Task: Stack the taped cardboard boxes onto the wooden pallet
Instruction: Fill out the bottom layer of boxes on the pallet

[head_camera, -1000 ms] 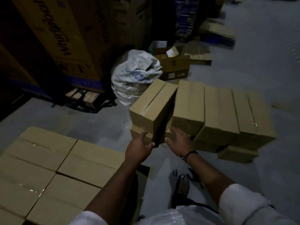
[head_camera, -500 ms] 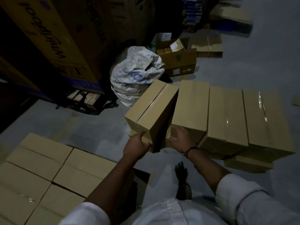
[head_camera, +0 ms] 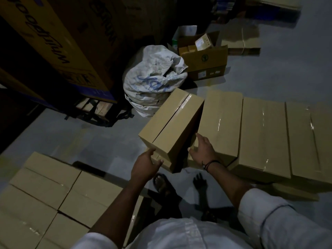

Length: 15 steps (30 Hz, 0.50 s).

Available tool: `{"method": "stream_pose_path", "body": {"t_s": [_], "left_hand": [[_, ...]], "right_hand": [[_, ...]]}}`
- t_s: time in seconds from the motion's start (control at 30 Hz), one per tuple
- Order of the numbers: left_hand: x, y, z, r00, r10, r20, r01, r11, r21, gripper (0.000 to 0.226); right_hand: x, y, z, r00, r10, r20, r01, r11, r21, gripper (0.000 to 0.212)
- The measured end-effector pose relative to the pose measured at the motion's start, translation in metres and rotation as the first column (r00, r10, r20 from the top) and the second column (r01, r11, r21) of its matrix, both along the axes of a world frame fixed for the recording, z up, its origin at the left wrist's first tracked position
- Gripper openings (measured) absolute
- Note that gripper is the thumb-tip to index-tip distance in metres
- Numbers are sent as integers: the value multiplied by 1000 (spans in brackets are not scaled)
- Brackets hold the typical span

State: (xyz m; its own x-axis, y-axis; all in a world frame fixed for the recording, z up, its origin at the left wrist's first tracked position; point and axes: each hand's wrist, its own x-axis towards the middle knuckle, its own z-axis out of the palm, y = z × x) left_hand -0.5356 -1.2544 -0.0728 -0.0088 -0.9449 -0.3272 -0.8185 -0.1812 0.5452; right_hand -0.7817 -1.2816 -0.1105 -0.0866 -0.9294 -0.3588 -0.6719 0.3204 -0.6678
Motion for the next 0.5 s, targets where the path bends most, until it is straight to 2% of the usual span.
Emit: {"method": "stream_pose_path", "body": {"t_s": [0.27,0.5], "left_hand": [[39,-133,-31,997,-73,-25,75,993,93,70],[62,-258,-71,974,-227,23,221,961,165,69]], "right_hand": [[30,-93,-32,995,-30,-96,38,995,88,86],[62,-166,-71,980,-70,-189,106,977,186,88]]}}
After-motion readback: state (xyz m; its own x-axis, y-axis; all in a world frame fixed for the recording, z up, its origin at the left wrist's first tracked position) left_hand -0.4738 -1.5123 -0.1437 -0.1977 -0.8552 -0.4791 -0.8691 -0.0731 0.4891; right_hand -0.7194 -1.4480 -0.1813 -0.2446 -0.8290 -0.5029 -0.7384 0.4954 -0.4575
